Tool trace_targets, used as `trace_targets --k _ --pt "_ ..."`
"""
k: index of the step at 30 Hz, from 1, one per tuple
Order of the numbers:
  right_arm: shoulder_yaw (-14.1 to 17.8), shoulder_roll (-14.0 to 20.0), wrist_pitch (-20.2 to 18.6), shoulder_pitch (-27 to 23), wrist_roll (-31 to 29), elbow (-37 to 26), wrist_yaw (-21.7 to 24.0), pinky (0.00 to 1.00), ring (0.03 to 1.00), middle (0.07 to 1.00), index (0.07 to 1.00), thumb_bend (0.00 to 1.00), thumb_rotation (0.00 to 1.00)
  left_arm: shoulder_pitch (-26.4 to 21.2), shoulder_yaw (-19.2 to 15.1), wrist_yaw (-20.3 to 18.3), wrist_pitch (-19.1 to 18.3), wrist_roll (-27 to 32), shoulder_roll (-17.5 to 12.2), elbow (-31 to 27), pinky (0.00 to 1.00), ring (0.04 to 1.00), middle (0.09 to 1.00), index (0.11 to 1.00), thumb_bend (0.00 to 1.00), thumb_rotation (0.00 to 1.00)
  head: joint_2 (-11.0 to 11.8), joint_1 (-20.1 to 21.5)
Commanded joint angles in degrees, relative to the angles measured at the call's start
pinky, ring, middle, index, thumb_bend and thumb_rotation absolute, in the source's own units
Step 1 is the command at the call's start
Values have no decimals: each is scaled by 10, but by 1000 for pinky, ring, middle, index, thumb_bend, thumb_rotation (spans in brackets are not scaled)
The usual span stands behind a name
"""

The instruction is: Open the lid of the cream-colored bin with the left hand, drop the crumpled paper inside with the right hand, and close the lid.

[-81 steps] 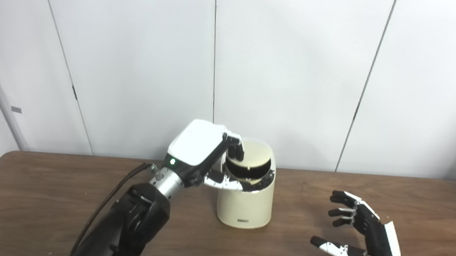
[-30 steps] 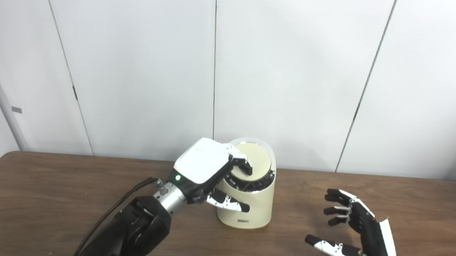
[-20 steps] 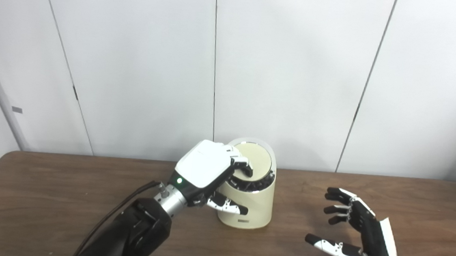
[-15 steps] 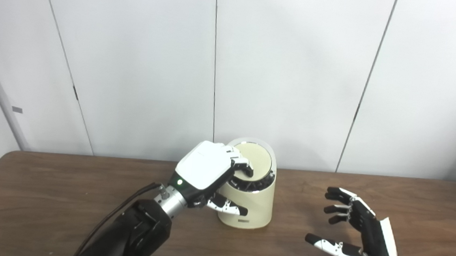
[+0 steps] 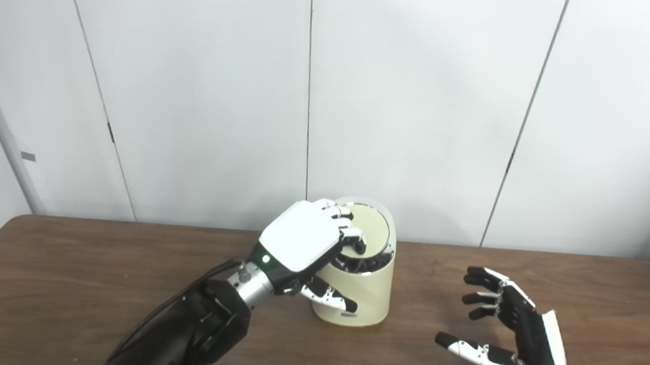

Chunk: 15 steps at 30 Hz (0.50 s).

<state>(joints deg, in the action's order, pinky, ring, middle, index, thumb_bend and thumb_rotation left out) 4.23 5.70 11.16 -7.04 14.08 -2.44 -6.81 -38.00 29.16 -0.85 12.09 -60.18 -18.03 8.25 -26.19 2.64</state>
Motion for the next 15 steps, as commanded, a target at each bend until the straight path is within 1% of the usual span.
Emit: trace_targets --k 1,4,8,15 --pt "3 0 6 -16 -4 -23 -7 481 605 713 715 754 79 -1 23 -54 -3 -12 -6 20 825 809 652 651 883 412 0 2" --pt "3 2 11 -16 -3 -20 -7 483 605 715 716 753 89 1 29 -55 -5 -12 -6 19 818 791 644 642 895 400 -1 2" --pt "4 3 14 -16 -4 -18 -8 491 610 717 716 745 62 2 32 -55 -6 -8 -7 20 808 782 640 638 897 393 -2 2" --pt "5 3 11 -17 -6 -19 -8 486 604 712 713 746 46 6 30 -60 -9 0 -8 15 804 778 643 638 874 397 0 1"
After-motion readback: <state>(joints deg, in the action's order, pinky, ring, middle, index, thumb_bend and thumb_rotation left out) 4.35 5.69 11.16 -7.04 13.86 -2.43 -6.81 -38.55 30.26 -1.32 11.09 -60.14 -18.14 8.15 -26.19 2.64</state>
